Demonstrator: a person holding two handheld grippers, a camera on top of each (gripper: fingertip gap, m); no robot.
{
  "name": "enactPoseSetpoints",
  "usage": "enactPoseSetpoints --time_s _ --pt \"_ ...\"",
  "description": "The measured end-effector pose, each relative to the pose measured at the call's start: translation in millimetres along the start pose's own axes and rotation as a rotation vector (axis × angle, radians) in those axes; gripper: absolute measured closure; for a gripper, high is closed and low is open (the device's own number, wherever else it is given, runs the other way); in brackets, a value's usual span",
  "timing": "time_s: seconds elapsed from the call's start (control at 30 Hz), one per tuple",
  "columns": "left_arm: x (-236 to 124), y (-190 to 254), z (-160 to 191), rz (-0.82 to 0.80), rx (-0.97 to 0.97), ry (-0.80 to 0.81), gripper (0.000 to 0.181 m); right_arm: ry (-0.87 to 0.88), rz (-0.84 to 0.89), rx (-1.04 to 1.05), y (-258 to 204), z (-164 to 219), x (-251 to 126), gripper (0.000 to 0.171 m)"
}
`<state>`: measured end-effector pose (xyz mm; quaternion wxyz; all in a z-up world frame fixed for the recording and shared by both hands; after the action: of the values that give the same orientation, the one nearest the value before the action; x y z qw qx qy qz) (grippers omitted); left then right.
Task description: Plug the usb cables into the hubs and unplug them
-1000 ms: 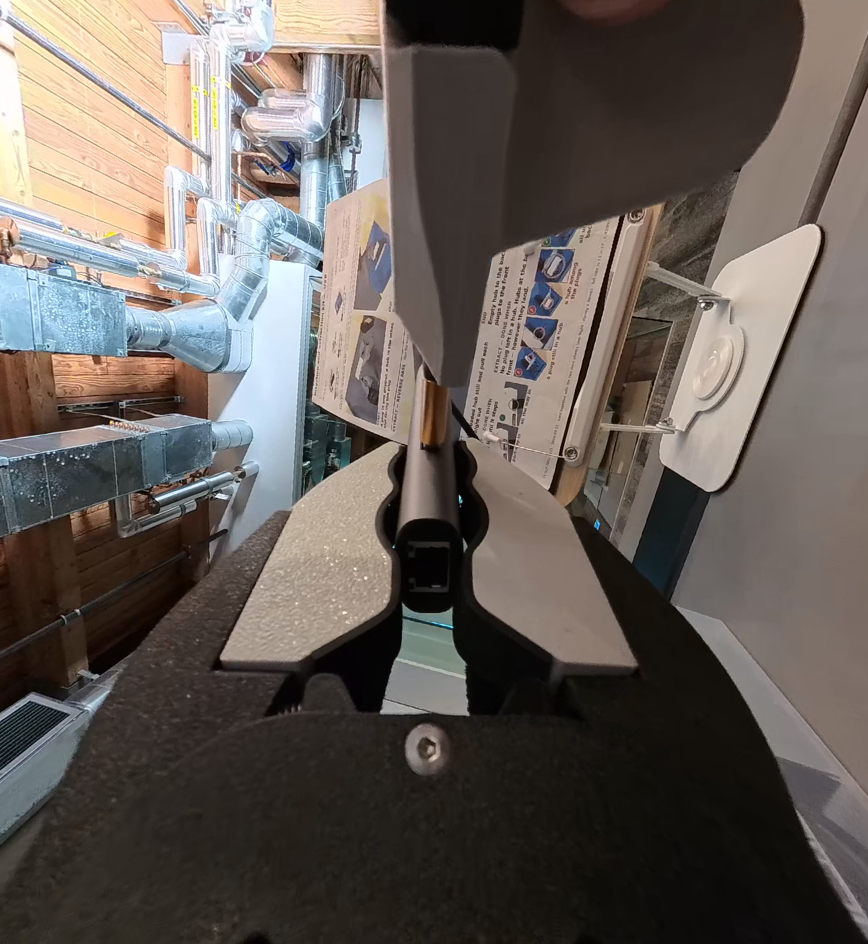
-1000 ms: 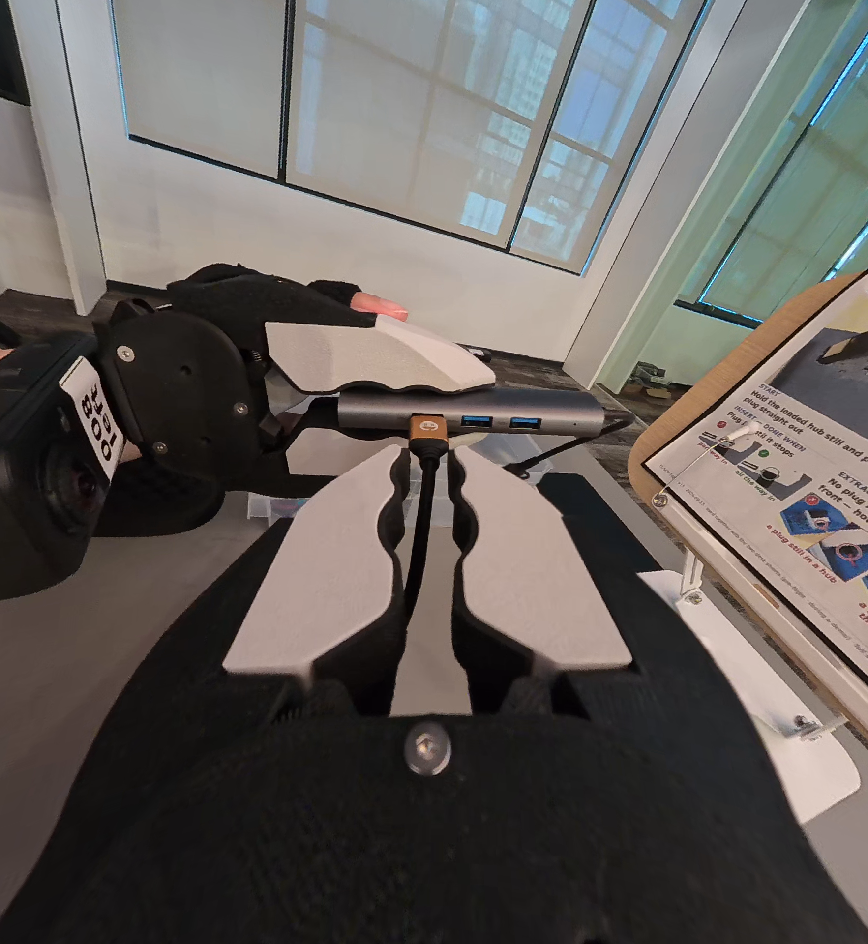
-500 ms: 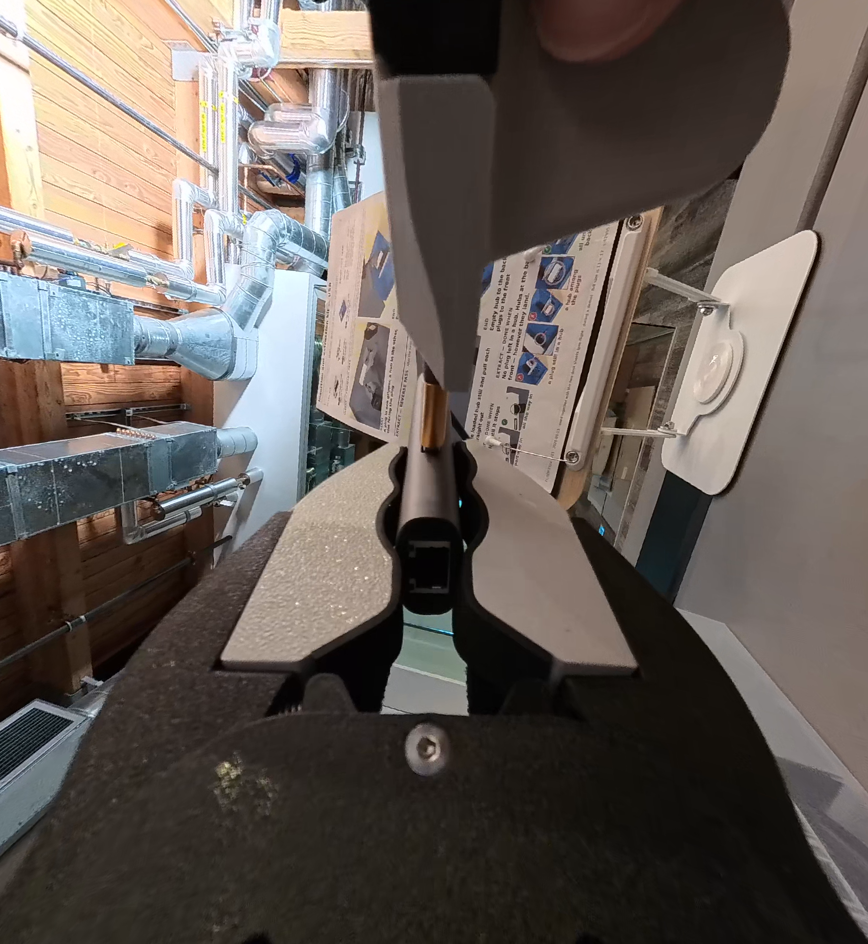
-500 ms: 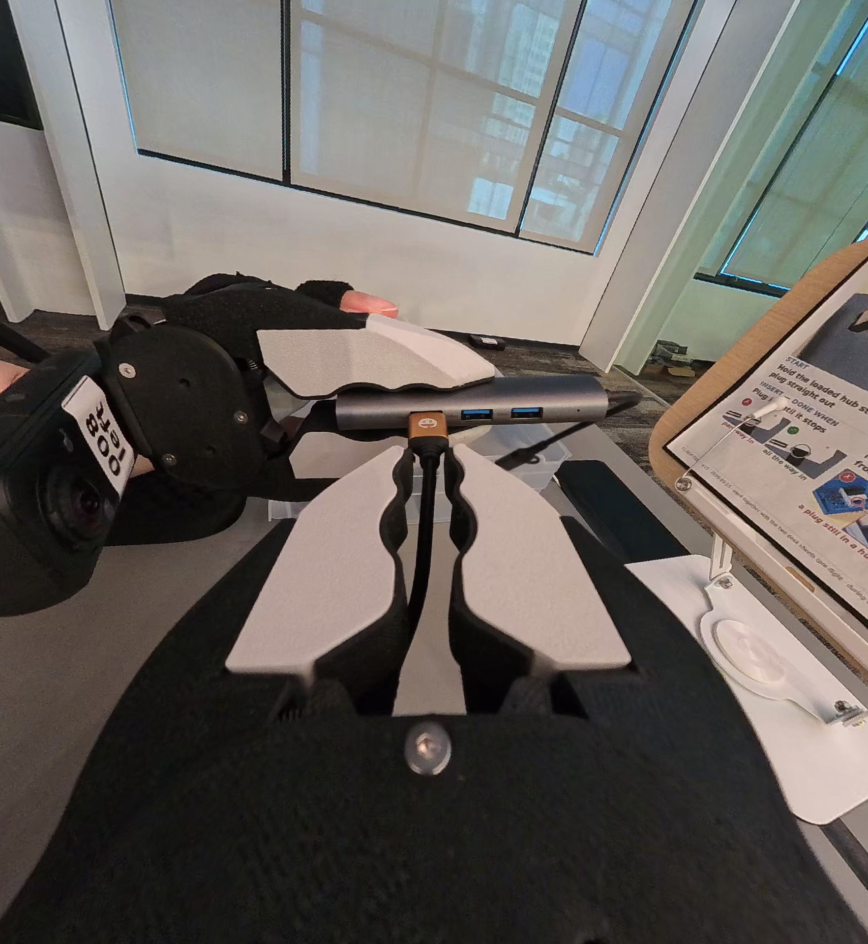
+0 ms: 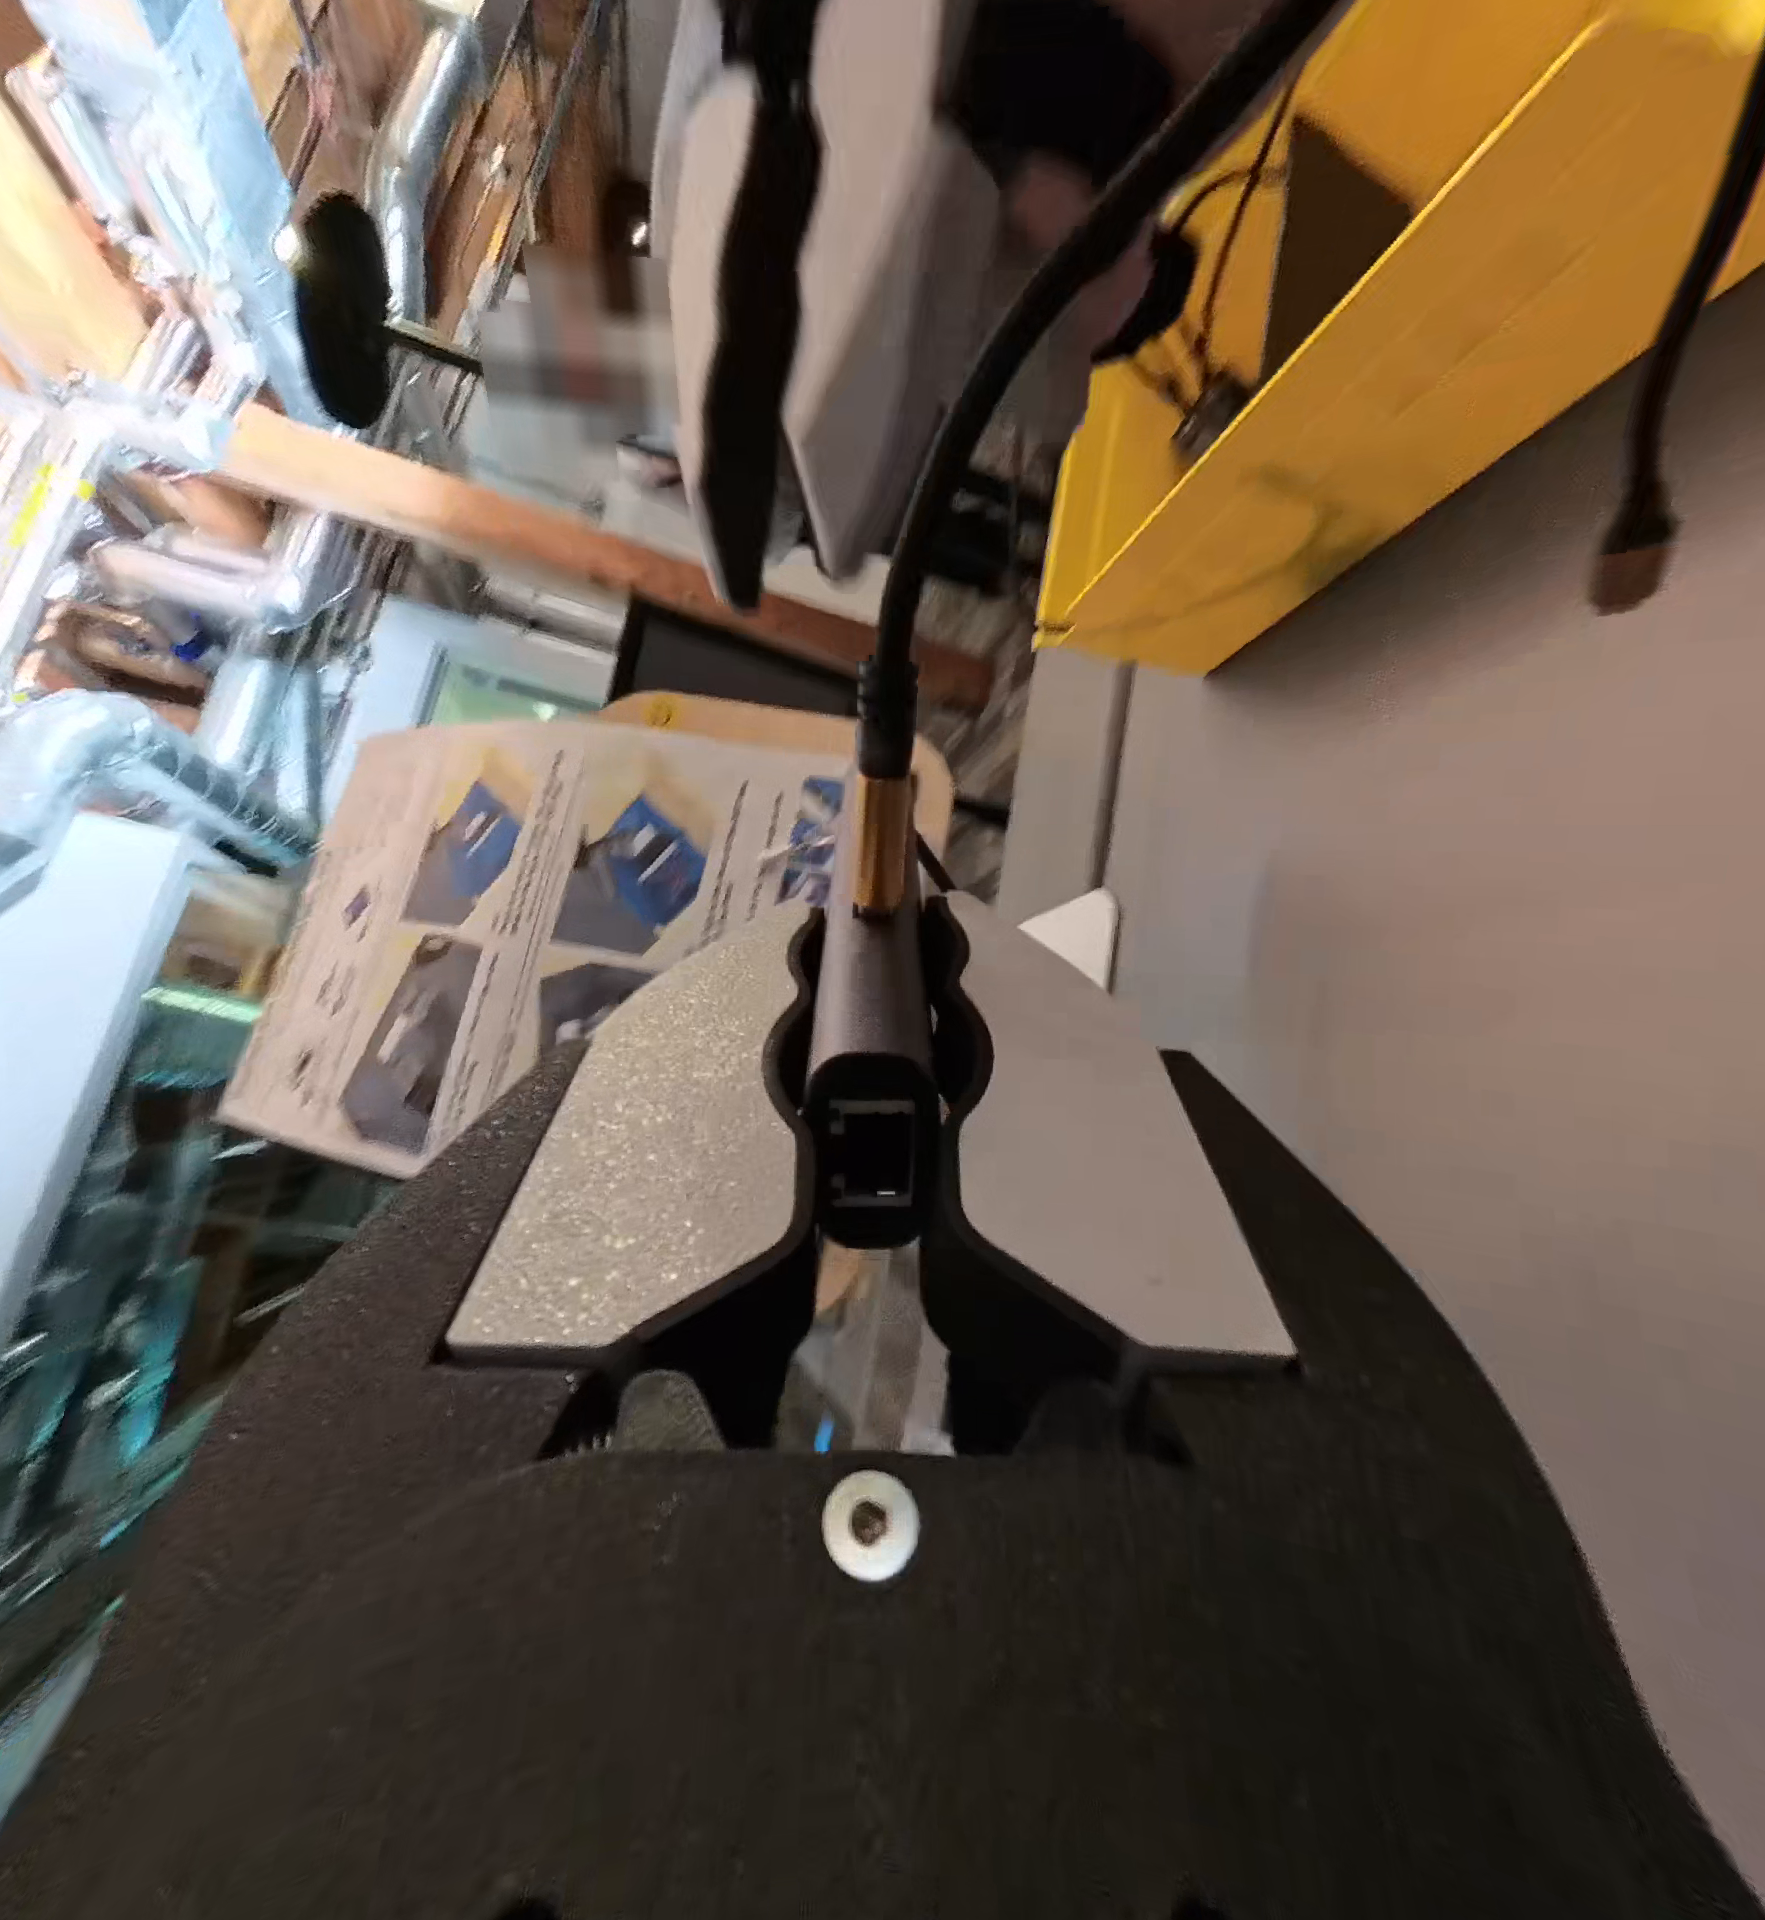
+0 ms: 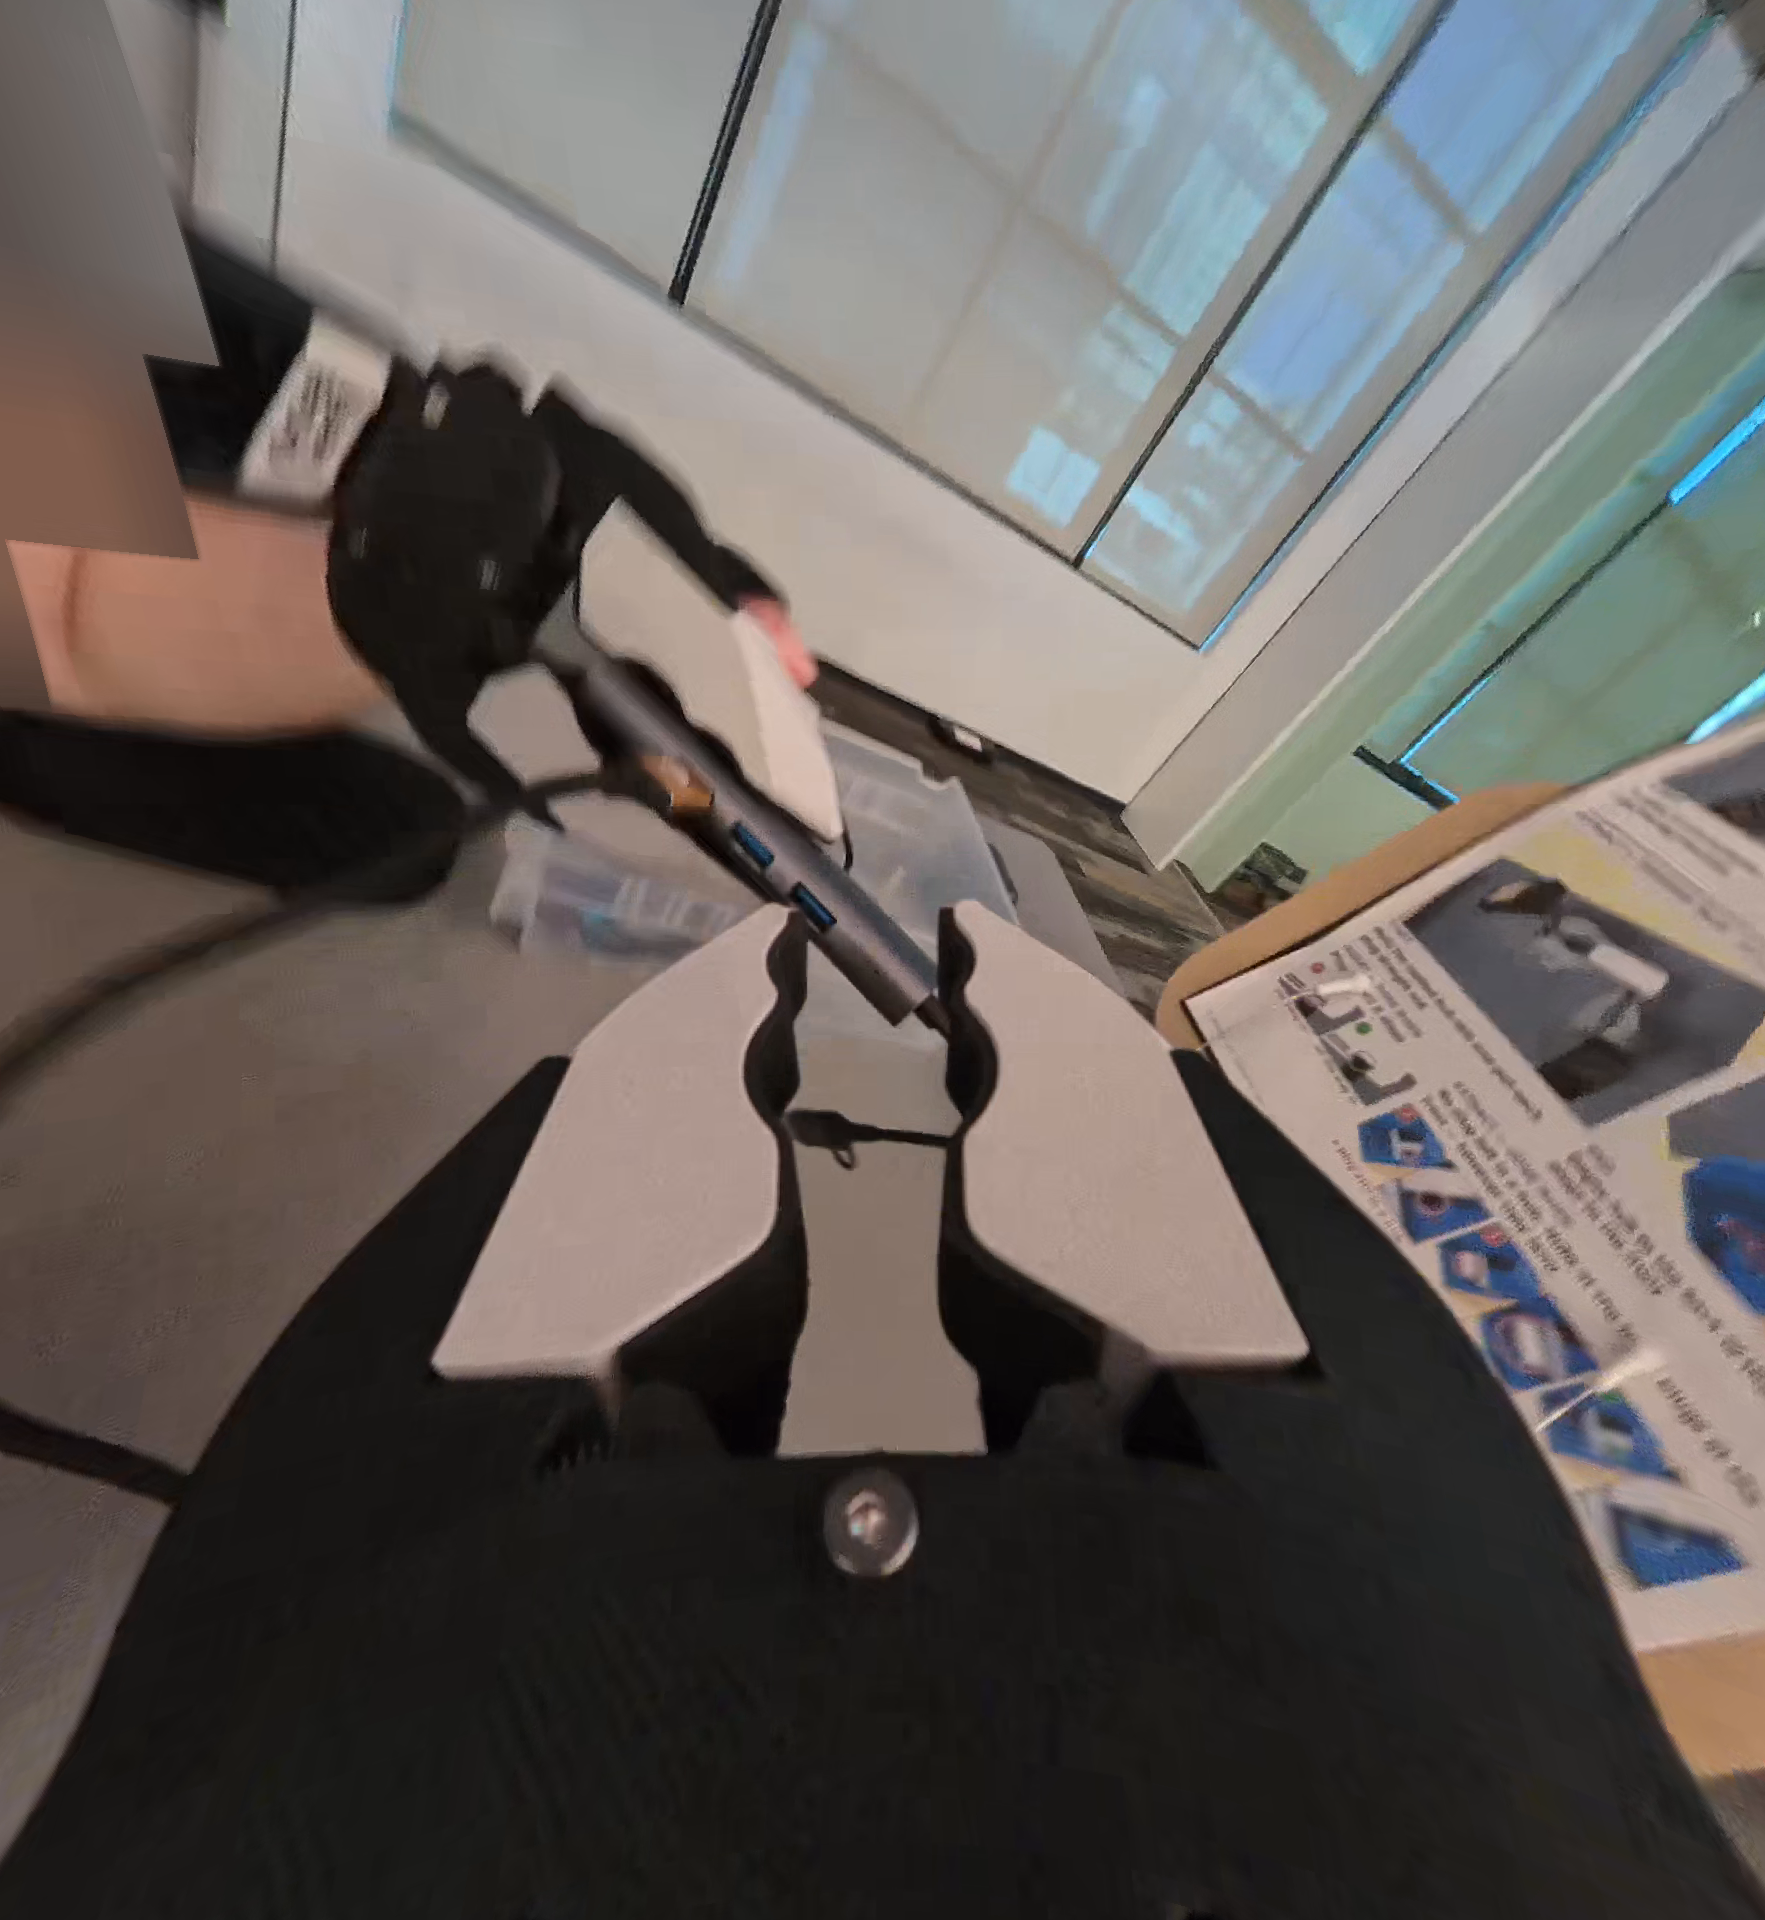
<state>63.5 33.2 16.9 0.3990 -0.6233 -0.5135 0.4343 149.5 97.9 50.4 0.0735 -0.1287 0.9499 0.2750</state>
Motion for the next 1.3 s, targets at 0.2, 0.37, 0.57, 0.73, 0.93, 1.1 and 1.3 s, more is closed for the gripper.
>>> enactPoseSetpoints --time_s 0.2,0.37,0.57,0.73,0.93,1.1,1.3 --pt "-7 9 -12 0.134 -0.074 0.109 0.164 -0.212 0.033 -0.352 -31 12 27 0.145" --pt "-9 16 -16 0.241 -0.128 0.159 0.163 -0.268 -0.001 -0.370 -37 18 34 0.152" --pt "0 -8 10 0.128 -0.230 0.035 0.144 -0.352 0.064 -0.194 -4 24 11 0.153" --pt "14 -24 60 -0.028 -0.253 -0.372 0.150 -0.464 0.498 0.210 83 55 -87 0.153" --pt "29 -12 98 -0.077 -0.277 -0.682 0.154 -0.508 0.907 0.599 129 119 -195 0.154" --pt "33 -8 102 -0.101 -0.228 -0.715 0.154 -0.411 1.001 0.788 134 142 -233 0.154" --pt "35 -4 99 -0.079 -0.231 -0.709 0.154 -0.346 1.083 0.817 136 148 -258 0.154"
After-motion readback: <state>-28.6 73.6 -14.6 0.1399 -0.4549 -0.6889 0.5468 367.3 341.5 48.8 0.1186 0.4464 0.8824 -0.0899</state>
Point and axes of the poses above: each gripper's, where its closed fingertips meet, x out along the fingers, z out of its underside, y = z × x across the jaws, the point moved 4 cm from there along -x, back along the fingers, and after that the axes turned 9 degrees about -y, right-handed, at the moved point
